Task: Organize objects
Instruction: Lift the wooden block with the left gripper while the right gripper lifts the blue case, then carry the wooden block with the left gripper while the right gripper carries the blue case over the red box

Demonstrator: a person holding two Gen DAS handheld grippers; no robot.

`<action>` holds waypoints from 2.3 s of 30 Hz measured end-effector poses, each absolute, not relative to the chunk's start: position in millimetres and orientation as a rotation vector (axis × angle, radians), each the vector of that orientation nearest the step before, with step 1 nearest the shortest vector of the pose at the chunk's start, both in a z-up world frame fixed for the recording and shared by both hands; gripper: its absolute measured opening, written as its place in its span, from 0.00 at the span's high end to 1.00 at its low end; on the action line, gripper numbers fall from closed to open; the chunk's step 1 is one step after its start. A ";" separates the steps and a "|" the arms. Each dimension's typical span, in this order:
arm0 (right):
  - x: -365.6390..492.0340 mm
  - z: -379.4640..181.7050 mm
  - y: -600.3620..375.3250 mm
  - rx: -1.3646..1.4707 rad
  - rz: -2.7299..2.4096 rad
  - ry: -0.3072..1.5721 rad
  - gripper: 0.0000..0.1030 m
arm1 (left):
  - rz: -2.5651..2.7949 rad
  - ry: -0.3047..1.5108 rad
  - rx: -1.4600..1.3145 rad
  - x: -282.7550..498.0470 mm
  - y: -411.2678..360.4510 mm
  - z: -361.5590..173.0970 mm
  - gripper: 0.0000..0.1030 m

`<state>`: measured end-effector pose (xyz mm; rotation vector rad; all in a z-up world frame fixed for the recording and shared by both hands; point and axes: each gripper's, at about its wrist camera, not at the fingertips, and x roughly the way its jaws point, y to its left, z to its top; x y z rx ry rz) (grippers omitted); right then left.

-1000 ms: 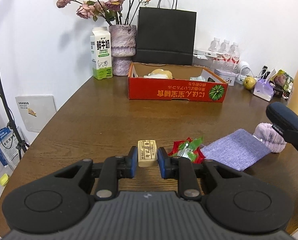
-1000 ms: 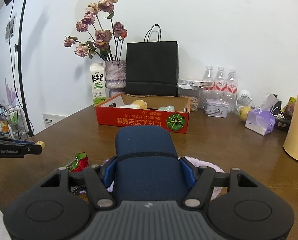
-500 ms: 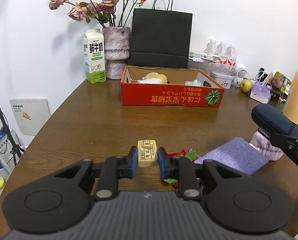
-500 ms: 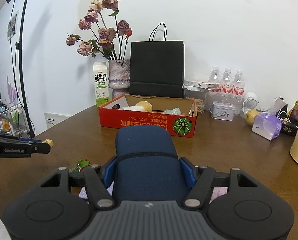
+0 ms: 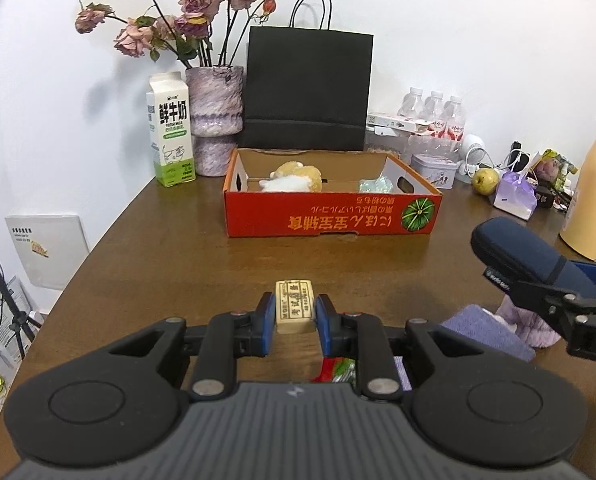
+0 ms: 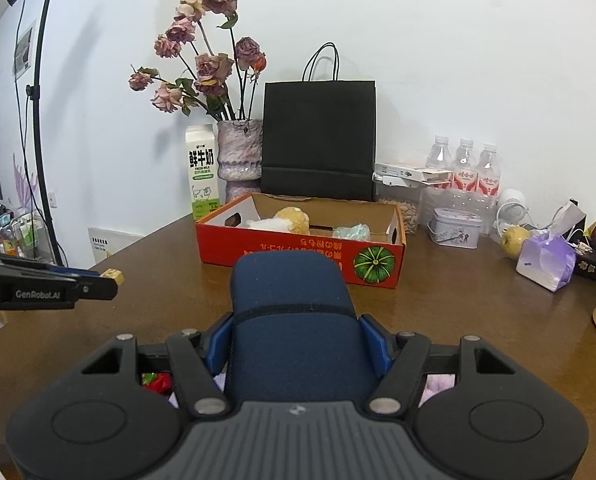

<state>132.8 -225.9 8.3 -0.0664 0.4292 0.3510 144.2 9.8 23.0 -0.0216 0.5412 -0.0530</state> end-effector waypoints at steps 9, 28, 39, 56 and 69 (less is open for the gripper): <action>163.0 10.6 -213.6 -0.060 0.352 0.438 0.37 | -0.074 0.533 -0.023 172.4 6.0 28.9 0.78; 224.7 13.8 -190.0 -0.038 0.350 0.434 0.37 | -0.088 0.522 -0.030 232.2 4.0 38.8 0.78; 260.3 14.0 -178.3 -0.029 0.340 0.440 0.37 | -0.083 0.512 -0.049 270.5 11.0 42.9 0.78; 319.7 13.2 -164.8 -0.037 0.300 0.487 0.37 | -0.093 0.498 -0.102 331.7 13.7 45.5 0.78; 367.1 32.6 -157.9 -0.053 0.272 0.489 0.37 | -0.075 0.485 -0.170 377.0 23.2 46.8 0.78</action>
